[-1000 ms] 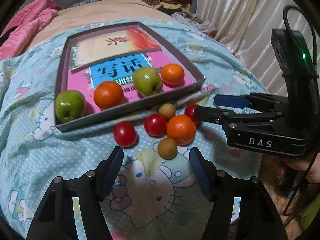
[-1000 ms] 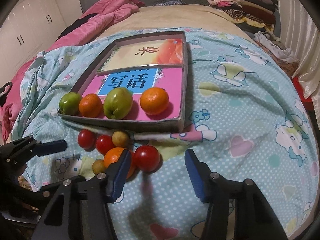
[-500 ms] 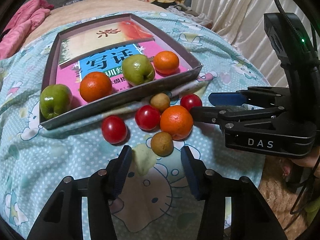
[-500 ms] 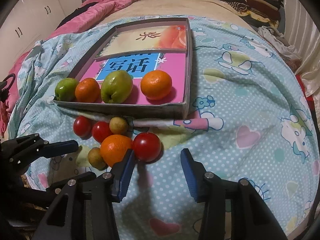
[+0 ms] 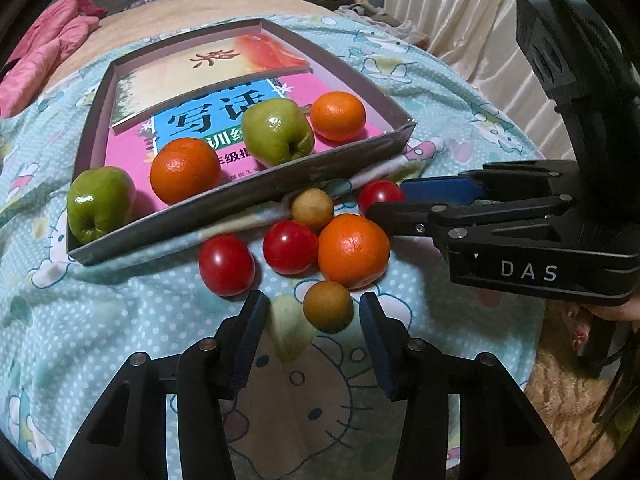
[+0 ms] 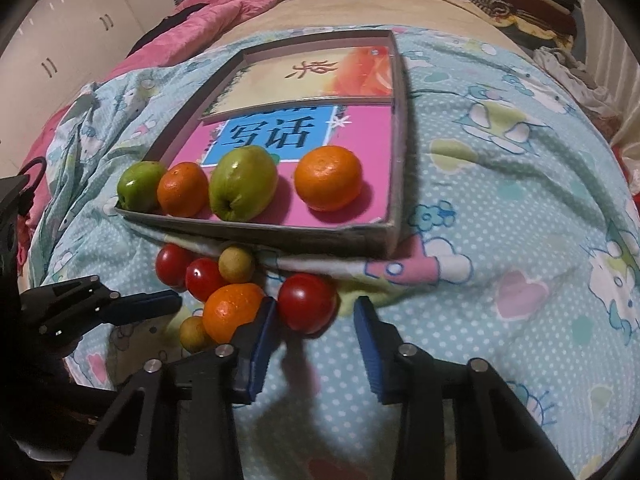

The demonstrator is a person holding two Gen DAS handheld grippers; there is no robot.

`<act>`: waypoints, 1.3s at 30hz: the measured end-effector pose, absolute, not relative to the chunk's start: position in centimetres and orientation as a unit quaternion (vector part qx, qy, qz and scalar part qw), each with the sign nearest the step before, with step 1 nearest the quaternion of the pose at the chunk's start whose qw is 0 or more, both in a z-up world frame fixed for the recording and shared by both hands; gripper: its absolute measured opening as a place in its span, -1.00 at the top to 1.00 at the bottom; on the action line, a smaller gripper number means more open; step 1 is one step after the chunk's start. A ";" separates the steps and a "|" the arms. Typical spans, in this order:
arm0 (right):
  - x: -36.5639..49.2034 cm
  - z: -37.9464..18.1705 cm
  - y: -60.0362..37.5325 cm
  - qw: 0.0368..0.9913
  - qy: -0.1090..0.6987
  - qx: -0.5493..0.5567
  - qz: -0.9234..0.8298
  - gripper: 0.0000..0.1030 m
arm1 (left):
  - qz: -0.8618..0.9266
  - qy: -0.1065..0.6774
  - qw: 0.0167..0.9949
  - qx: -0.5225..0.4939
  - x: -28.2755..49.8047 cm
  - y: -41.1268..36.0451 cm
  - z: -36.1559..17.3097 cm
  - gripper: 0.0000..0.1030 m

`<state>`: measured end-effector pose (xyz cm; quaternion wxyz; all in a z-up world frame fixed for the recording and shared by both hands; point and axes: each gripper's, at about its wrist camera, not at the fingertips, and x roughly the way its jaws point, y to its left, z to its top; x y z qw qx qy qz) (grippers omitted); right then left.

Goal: Organize fruits
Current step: 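Grasp a red cherry tomato with the right tool while the left grasps a small brown fruit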

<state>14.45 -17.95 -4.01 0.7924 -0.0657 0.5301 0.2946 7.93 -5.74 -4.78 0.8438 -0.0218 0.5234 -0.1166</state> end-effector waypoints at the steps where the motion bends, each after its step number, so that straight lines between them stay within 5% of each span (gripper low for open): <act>1: 14.5 -4.1 -17.8 0.791 0.531 -0.065 0.298 0.33 | -0.116 0.524 0.843 -0.021 7.9 -5.8 -4.9 0.03; 15: 14.7 -4.6 -17.4 0.790 0.528 -0.071 0.304 0.38 | -0.118 0.525 0.843 -0.010 8.2 -6.1 -5.2 0.17; 23: 14.3 -3.7 -18.9 0.795 0.521 -0.033 0.310 0.39 | -0.132 0.519 0.844 -0.016 8.2 -6.0 -4.7 0.45; 39: 14.0 -0.1 -21.1 0.830 0.449 0.038 0.328 0.39 | -0.109 0.444 0.885 -0.092 7.2 -1.3 0.2 0.46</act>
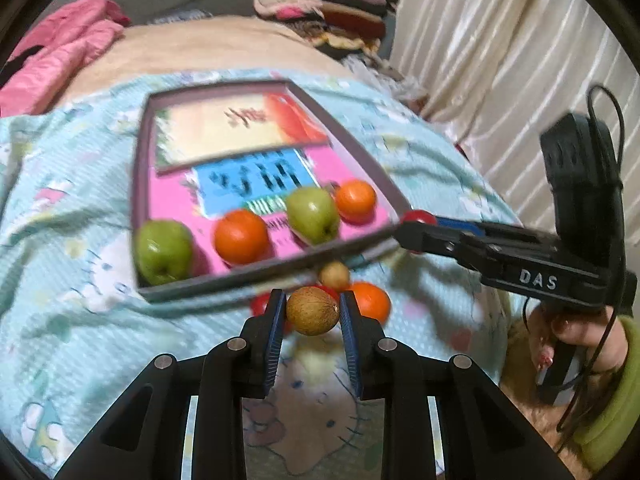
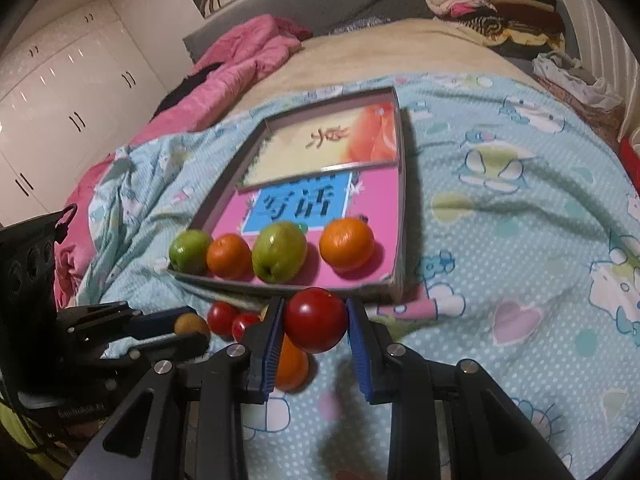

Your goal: Organize fruits

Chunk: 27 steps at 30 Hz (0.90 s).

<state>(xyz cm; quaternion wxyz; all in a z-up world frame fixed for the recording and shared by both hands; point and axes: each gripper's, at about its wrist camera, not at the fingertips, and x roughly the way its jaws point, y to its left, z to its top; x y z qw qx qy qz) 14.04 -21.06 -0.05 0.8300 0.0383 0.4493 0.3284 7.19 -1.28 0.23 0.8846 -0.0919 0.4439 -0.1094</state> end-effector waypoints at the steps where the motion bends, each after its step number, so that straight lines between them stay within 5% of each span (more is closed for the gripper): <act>1: 14.0 0.2 -21.1 0.833 0.443 0.041 0.330 0.39 | -0.103 0.437 0.888 -0.093 7.2 -1.0 0.6 0.46; 27: 14.0 3.0 -20.4 0.870 0.362 0.031 0.333 0.39 | -0.024 0.377 0.920 -0.105 7.8 3.6 2.7 0.46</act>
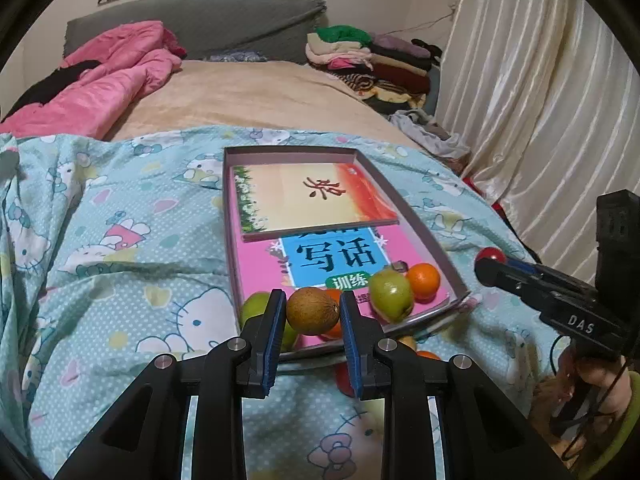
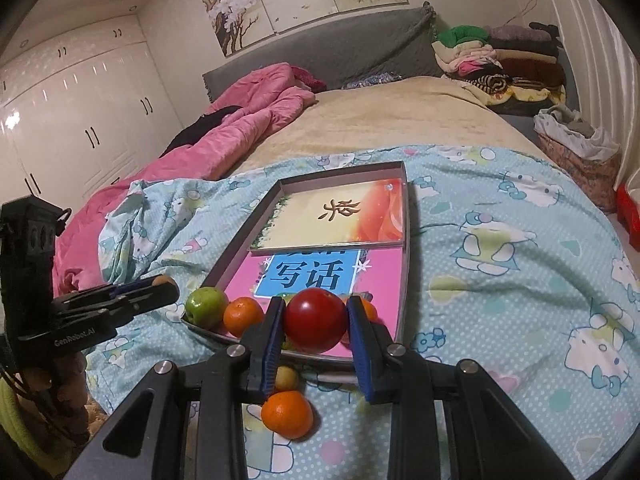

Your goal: Organize fruits

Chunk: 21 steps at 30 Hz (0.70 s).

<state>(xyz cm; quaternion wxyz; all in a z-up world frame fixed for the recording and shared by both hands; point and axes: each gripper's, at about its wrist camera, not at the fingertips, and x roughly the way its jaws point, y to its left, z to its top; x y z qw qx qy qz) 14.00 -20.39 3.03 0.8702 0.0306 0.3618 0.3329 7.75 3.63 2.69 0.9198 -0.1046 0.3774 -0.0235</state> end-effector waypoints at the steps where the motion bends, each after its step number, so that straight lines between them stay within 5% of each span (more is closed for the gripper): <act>1: 14.1 3.0 -20.4 0.870 0.362 0.031 0.334 0.39 | -0.021 0.378 0.920 -0.104 7.8 3.7 2.6 0.46; 21: 15.0 3.1 -20.7 0.876 0.355 0.039 0.324 0.39 | -0.030 0.422 0.903 -0.080 9.2 2.1 0.0 0.46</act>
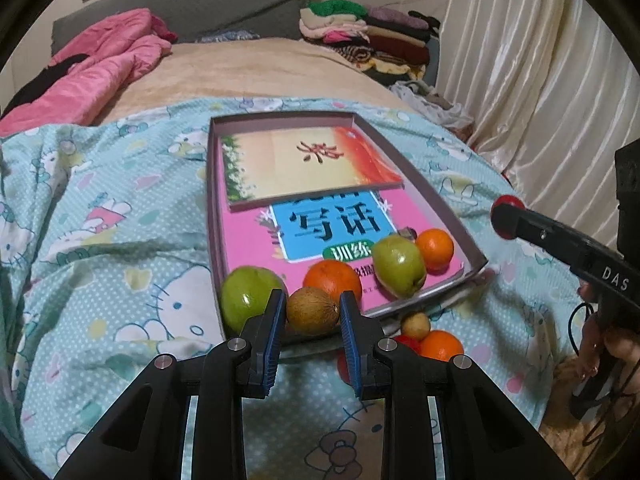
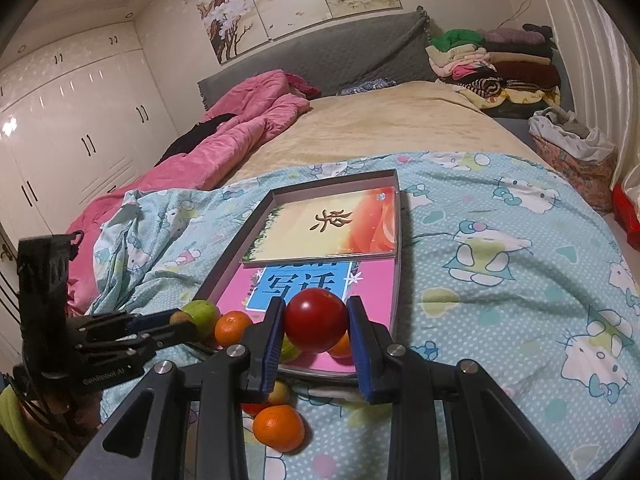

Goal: Organize fruits
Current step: 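Lower the brown fruit with the left tool while the right lowers the tomato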

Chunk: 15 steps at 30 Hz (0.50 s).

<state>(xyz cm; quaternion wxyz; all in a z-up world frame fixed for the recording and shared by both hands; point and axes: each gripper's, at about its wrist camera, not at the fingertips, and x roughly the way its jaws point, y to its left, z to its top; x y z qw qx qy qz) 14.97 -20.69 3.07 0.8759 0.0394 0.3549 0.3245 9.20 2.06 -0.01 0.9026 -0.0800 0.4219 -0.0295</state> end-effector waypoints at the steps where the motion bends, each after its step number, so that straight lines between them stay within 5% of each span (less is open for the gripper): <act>1: 15.0 3.0 -20.7 0.876 0.355 0.039 0.325 0.39 | -0.029 0.423 0.902 -0.079 9.3 2.0 -0.1 0.46; 15: 15.4 2.7 -20.7 0.879 0.355 0.040 0.315 0.39 | -0.034 0.433 0.898 -0.067 10.2 1.1 -0.8 0.46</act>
